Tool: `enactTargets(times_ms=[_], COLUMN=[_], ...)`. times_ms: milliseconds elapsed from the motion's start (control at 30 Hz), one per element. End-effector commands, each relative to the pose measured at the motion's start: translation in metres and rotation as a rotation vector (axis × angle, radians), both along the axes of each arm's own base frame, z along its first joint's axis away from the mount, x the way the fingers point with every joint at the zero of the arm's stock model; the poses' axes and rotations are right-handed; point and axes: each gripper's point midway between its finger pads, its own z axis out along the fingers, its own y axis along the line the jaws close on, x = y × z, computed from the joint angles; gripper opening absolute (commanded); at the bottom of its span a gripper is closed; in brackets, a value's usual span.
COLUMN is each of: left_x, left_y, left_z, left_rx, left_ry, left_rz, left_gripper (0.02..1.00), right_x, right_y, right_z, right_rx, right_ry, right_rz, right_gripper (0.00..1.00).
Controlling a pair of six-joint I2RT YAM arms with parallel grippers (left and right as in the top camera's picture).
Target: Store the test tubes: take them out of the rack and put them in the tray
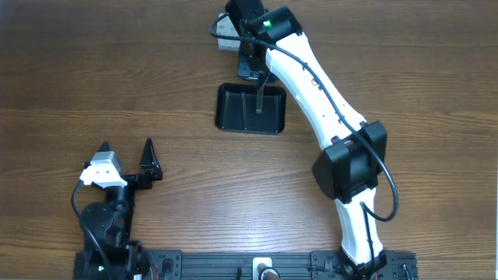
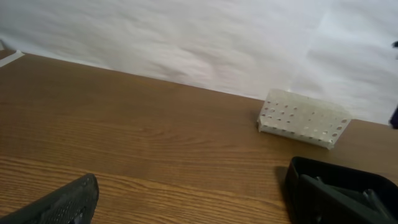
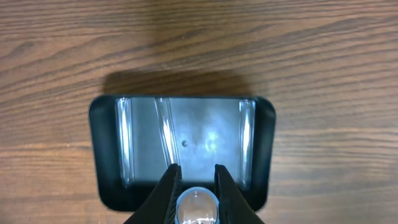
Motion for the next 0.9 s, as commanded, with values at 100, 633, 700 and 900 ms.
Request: enactTargets(times_ms=[100,633,700,900], left_x=[0.000,0.000,0.000,0.000], left_y=[0.001,0.001,0.001,0.001], left_z=[-0.002,-0.002,-0.002,-0.002], left_rx=[0.015,0.015,0.015,0.015], left_ry=[0.002,0.002,0.002,0.002], left_rz=[0.003,0.003,0.003,0.003], left_gripper=[0.998,0.998,0.998,0.998], right_x=[0.006,0.007,0.007,0.006], right_y=[-0.002,-0.005,-0.005,-0.005], right_z=[-0.034,-0.076,-0.080,-0.091], right_rx=[-0.034,-0.079,-0.084,-0.093], right_ry=[0.052,0.117,0.126,0.145], right_rz=[-0.022,-0.027,-0.027,-0.027], right_gripper=[0.060,0.071,0.073,0.082])
